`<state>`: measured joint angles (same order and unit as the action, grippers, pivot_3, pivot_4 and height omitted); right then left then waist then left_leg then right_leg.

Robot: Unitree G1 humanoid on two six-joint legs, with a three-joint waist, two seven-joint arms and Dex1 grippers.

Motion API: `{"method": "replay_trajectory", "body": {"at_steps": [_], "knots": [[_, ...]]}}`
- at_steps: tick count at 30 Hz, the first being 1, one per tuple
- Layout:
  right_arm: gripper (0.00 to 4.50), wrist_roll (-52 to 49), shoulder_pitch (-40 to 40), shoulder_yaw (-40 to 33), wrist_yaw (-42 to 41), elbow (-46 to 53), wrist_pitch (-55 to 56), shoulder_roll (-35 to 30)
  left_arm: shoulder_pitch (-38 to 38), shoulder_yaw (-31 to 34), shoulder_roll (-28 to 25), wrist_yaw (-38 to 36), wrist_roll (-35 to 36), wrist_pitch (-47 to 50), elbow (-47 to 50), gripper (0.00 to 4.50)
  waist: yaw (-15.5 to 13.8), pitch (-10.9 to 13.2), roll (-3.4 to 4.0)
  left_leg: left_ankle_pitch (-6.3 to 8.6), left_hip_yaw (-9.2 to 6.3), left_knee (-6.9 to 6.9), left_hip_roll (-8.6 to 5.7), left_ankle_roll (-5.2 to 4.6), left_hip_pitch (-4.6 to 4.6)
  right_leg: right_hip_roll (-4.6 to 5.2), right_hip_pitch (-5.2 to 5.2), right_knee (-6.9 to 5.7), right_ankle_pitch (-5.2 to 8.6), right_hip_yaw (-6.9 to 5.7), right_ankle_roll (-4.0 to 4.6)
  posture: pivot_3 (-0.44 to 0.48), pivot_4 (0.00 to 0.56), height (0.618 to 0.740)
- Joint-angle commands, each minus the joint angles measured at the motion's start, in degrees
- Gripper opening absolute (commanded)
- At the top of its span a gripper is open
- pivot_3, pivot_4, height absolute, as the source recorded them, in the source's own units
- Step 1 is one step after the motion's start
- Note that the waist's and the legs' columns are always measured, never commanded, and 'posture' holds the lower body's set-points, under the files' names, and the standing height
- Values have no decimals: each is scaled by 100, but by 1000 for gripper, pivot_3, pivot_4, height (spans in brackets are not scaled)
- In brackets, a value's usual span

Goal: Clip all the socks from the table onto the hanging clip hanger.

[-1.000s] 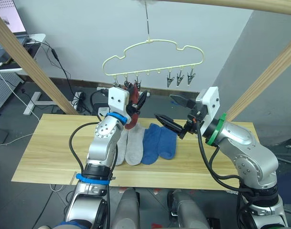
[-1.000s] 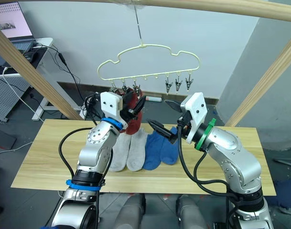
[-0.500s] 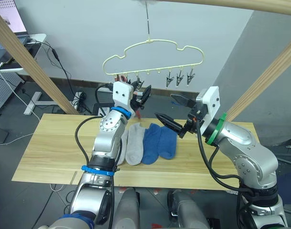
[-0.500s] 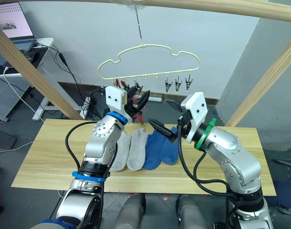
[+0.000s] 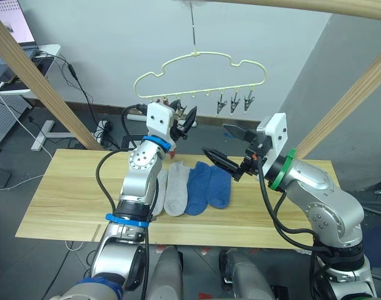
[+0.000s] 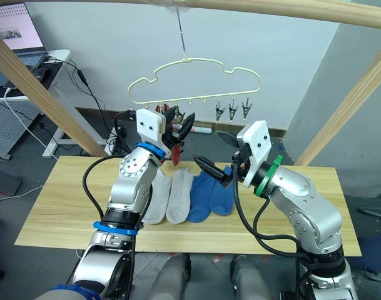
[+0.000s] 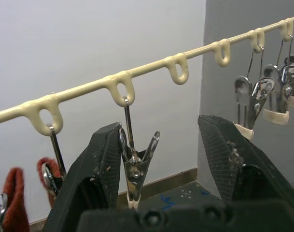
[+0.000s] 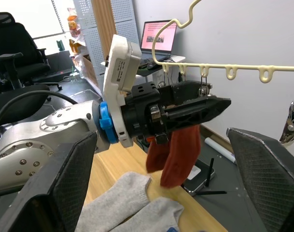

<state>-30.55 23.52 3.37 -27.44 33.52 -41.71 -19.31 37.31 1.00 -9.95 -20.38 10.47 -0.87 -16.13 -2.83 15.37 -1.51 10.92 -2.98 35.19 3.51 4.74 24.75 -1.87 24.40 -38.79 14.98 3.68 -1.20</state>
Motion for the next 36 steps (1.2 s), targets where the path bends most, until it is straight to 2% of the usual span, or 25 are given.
{"method": "replay_trajectory", "body": {"at_steps": [1,5,8,13,18,22,26,28,33,36], "knots": [[4500,-130,80,-133,2,119,68,-28,131,52,-30,47,-97,-199,88,2735,0,0,0,0,0,0,0,0,0,0,0,0,0,0,0,159,265,740],[4500,-144,58,-138,-1,131,61,-51,152,37,-33,39,-148,-229,19,2735,0,0,0,0,0,0,0,0,0,0,0,0,0,0,0,159,265,740],[4500,-150,52,-147,6,126,61,-62,166,46,-54,66,-213,-197,-42,2167,0,0,0,0,0,0,0,0,0,0,0,0,0,0,0,159,265,740],[4500,-177,25,-151,33,141,56,-43,195,134,-29,61,-117,-211,-46,674,1,0,0,0,0,1,0,0,0,0,0,-1,0,0,0,159,264,740],[4500,-191,-30,-111,25,151,54,-38,171,184,-5,14,-61,-136,24,7,-2,0,0,0,0,1,0,0,0,0,0,-2,0,0,0,163,262,740],[4500,-109,-67,-49,26,67,98,-32,91,244,30,-4,53,100,135,7,-1,0,0,0,-1,1,0,0,-1,0,0,-3,0,-1,0,168,259,740],[4500,734,-152,548,245,-335,34,-337,11,404,76,-64,503,813,419,7,1,0,0,0,0,2,0,0,-2,0,-1,-5,0,0,0,165,252,740],[4500,1214,-218,879,551,-770,16,-349,-12,610,103,-84,1001,1430,667,7,4,0,0,0,-1,4,0,1,-3,0,-2,-5,0,-1,0,165,252,740],[4500,1752,-438,1144,851,-2095,594,215,-23,1311,15,-42,2470,3070,1238,7,41,-1,-1,-1,-3,4,3,2,-5,-1,-1,-10,0,-2,0,173,247,740],[4500,2213,-255,1367,875,-3037,1170,374,-76,1533,-203,-64,2826,3533,1405,7,100,-1,-2,-2,-2,10,2,3,-5,0,-2,-10,0,-1,0,178,245,740]]}}
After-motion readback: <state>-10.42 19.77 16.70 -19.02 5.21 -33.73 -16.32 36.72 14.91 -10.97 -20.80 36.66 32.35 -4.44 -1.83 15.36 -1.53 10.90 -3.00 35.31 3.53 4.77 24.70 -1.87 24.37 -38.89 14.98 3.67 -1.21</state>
